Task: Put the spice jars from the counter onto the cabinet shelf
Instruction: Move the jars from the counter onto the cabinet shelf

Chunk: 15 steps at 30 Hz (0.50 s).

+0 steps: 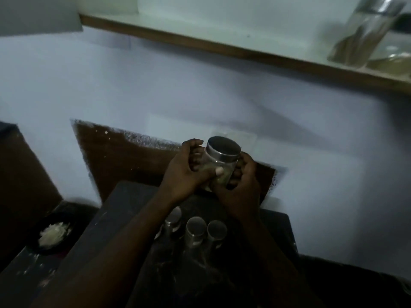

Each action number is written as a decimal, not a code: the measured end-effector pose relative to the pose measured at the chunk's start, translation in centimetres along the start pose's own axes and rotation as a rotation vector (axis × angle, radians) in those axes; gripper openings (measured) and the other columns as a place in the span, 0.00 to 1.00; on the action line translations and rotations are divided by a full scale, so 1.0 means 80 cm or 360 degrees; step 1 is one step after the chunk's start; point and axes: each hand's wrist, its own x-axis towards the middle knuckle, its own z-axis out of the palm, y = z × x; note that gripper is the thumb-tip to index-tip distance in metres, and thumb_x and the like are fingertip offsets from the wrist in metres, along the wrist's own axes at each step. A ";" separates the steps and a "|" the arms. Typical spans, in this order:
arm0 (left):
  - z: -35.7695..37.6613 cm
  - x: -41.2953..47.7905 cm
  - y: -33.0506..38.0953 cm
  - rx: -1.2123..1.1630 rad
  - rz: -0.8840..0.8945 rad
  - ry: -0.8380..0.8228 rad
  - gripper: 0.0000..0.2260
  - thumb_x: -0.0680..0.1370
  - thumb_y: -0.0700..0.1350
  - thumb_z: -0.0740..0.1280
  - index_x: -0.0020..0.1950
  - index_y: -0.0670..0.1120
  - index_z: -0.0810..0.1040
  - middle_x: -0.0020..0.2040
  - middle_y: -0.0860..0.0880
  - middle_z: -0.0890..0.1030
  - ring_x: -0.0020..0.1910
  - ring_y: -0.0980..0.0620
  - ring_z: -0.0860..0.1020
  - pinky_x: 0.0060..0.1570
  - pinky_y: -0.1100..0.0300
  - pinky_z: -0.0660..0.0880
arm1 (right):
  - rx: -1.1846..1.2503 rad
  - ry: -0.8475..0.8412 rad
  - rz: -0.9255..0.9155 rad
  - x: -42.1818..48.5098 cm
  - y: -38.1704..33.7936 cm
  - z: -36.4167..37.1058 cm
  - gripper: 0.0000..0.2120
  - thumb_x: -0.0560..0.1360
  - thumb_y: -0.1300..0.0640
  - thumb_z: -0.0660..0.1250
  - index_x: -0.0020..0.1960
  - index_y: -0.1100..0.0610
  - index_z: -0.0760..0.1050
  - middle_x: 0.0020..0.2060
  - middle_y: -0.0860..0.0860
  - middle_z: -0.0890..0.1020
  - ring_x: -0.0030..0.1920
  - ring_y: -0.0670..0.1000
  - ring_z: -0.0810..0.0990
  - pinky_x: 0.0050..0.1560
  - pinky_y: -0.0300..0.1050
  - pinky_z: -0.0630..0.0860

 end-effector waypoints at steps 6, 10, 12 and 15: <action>0.042 0.057 0.101 -0.0048 0.0310 0.0136 0.25 0.68 0.64 0.76 0.61 0.57 0.77 0.58 0.58 0.83 0.55 0.56 0.83 0.49 0.54 0.84 | 0.0020 0.0166 -0.0344 0.087 -0.067 -0.077 0.42 0.66 0.40 0.78 0.75 0.40 0.63 0.63 0.35 0.79 0.58 0.39 0.81 0.50 0.31 0.79; 0.063 0.106 0.183 -0.0076 0.0605 0.0241 0.22 0.69 0.64 0.76 0.60 0.59 0.78 0.57 0.60 0.83 0.53 0.59 0.83 0.45 0.61 0.82 | 0.0013 0.0320 -0.0569 0.147 -0.119 -0.132 0.42 0.66 0.39 0.77 0.75 0.41 0.64 0.64 0.39 0.80 0.59 0.40 0.81 0.50 0.34 0.80; 0.075 0.132 0.224 -0.0057 0.0740 0.0266 0.22 0.70 0.65 0.75 0.60 0.59 0.78 0.55 0.61 0.83 0.52 0.61 0.83 0.44 0.65 0.81 | 0.0022 0.0424 -0.0656 0.179 -0.142 -0.157 0.40 0.66 0.37 0.76 0.73 0.43 0.65 0.62 0.40 0.81 0.57 0.40 0.82 0.48 0.36 0.81; 0.098 0.173 0.271 0.0043 0.0837 0.0302 0.25 0.72 0.68 0.72 0.62 0.54 0.77 0.55 0.58 0.83 0.50 0.60 0.83 0.43 0.62 0.82 | 0.0037 0.0508 -0.0683 0.228 -0.168 -0.186 0.37 0.66 0.36 0.75 0.70 0.44 0.65 0.61 0.41 0.81 0.56 0.39 0.82 0.47 0.37 0.82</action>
